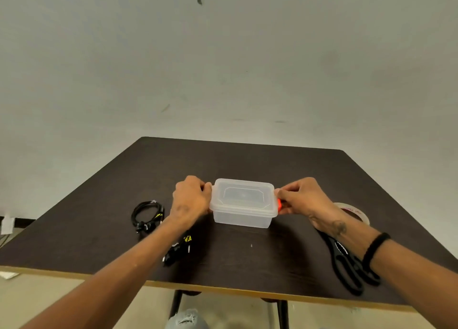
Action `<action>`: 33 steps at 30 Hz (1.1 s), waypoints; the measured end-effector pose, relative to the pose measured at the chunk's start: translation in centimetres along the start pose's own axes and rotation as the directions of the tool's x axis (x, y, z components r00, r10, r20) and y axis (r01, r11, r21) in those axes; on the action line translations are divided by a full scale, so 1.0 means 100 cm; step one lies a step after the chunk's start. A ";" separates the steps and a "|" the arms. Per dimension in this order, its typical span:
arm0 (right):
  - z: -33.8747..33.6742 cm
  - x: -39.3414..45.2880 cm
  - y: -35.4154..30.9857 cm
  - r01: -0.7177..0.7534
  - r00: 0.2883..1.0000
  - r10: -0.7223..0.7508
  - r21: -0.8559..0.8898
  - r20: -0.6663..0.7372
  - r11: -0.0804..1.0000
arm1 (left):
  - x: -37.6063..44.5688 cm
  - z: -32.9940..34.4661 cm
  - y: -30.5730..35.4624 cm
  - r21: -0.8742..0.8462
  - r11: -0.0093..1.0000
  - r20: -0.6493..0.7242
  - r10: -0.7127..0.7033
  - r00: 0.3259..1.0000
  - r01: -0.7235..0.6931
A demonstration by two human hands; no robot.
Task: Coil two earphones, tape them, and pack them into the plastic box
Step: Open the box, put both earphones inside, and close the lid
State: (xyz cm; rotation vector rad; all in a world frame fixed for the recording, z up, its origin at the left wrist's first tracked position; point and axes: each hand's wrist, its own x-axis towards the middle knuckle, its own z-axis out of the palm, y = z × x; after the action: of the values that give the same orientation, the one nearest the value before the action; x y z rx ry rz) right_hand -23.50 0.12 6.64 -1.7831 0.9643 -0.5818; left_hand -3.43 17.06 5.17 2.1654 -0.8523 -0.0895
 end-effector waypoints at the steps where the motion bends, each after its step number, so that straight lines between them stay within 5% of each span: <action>1: 0.000 0.000 0.001 0.005 1.000 -0.005 -0.007 -0.002 1.000 | -0.002 0.000 0.000 -0.011 1.000 -0.006 -0.013 1.000 0.013; 5: -0.001 -0.002 0.006 -0.062 0.998 0.063 0.009 -0.028 0.998 | -0.005 0.002 -0.005 -0.114 0.988 0.044 -0.099 0.994 0.103; 8: -0.003 -0.004 0.017 -0.074 0.992 0.075 0.010 -0.097 0.997 | -0.009 0.004 -0.006 -0.083 0.995 -0.012 -0.047 0.999 0.046; 13: -0.005 -0.016 0.016 0.054 0.990 -0.088 -0.288 -0.106 0.956 | -0.011 0.002 0.005 -0.031 0.999 -0.041 -0.013 0.999 0.012; 24: -0.004 -0.024 -0.017 0.073 0.987 -0.094 -0.156 -0.133 0.985 | -0.011 -0.015 0.020 0.033 0.999 -0.041 -0.001 0.999 0.002; 33: 0.017 0.005 -0.088 0.127 0.992 -0.126 0.131 -0.017 0.983 | 0.020 -0.078 0.018 -0.177 0.984 -0.147 -0.002 0.989 -0.025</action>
State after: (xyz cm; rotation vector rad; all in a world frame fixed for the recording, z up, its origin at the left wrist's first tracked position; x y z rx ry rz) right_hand -18.86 2.35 14.00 -1.7325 0.8034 -0.7175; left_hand -0.31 20.10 12.24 1.9724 -0.7432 0.0000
